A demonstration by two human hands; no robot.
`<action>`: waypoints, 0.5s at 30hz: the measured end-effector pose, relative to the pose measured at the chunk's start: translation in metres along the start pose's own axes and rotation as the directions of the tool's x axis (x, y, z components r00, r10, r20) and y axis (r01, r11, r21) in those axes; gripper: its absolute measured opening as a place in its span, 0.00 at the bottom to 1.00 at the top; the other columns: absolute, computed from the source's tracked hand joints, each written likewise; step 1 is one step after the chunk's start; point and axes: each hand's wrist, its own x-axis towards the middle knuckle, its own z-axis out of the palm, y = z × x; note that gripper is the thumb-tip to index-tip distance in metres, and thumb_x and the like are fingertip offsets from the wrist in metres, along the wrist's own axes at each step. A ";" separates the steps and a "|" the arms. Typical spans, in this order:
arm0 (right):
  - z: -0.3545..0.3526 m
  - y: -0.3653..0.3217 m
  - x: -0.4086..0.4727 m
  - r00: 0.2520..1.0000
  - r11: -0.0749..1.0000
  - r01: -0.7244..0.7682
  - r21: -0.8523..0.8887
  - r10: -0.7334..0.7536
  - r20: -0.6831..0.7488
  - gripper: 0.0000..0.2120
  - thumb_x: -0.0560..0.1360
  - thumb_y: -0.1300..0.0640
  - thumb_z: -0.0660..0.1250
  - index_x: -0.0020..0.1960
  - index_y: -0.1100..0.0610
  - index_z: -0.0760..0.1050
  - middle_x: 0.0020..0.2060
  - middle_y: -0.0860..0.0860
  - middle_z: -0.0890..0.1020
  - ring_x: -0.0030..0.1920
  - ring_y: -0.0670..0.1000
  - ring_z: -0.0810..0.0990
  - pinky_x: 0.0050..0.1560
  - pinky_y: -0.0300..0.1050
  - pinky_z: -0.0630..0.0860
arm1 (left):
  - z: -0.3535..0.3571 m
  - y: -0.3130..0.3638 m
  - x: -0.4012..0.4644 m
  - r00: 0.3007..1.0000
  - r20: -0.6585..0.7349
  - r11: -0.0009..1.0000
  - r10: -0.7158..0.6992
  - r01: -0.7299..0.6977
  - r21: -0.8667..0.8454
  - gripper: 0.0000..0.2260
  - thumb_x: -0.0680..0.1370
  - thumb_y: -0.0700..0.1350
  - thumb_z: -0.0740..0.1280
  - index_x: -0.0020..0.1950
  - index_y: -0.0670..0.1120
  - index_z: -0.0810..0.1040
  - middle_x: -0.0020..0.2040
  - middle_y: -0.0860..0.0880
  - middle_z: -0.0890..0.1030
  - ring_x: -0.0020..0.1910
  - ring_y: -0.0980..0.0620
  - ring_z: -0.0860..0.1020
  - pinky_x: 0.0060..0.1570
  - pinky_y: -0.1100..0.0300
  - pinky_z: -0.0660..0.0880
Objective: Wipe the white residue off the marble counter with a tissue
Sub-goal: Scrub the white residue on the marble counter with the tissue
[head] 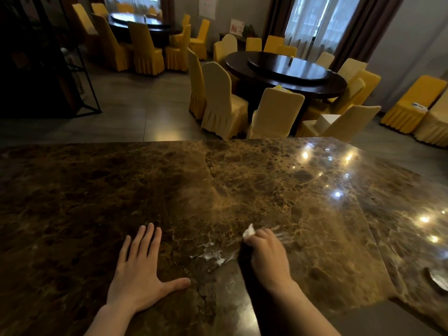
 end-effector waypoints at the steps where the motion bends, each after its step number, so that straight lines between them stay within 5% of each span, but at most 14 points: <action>1: 0.000 -0.008 0.002 1.000 0.997 0.008 0.072 -0.007 -0.011 0.08 0.73 0.64 0.71 0.46 0.52 0.85 0.37 0.48 0.81 0.42 0.52 0.77 0.37 0.47 0.72 | 0.000 0.000 0.001 1.000 0.001 1.000 -0.003 0.003 0.002 0.67 0.56 0.93 0.43 0.81 0.51 0.28 0.82 0.51 0.28 0.81 0.51 0.27 0.83 0.44 0.33; 4: -0.011 0.000 0.020 0.970 0.934 -0.149 0.325 0.203 -0.138 0.10 0.72 0.65 0.71 0.51 0.55 0.86 0.45 0.51 0.87 0.47 0.52 0.84 0.47 0.49 0.80 | -0.001 0.001 0.001 1.000 0.004 1.000 -0.009 0.010 -0.001 0.67 0.56 0.93 0.42 0.80 0.51 0.27 0.82 0.51 0.27 0.81 0.51 0.27 0.83 0.44 0.33; 9: -0.029 0.046 0.043 0.907 0.906 -0.402 0.133 0.414 -0.076 0.15 0.76 0.67 0.66 0.61 0.58 0.81 0.51 0.56 0.77 0.50 0.63 0.80 0.46 0.51 0.75 | -0.002 0.001 0.000 1.000 0.013 1.000 -0.009 0.008 0.001 0.67 0.56 0.93 0.43 0.81 0.51 0.28 0.82 0.52 0.28 0.81 0.51 0.27 0.83 0.43 0.34; 15: -0.013 0.043 0.036 0.974 0.977 -0.211 -0.015 0.211 0.081 0.10 0.80 0.63 0.60 0.48 0.61 0.80 0.49 0.55 0.70 0.48 0.61 0.76 0.47 0.53 0.76 | -0.001 0.001 0.001 1.000 0.022 1.000 -0.017 0.017 0.020 0.67 0.55 0.93 0.41 0.81 0.51 0.27 0.82 0.52 0.27 0.81 0.51 0.27 0.83 0.44 0.33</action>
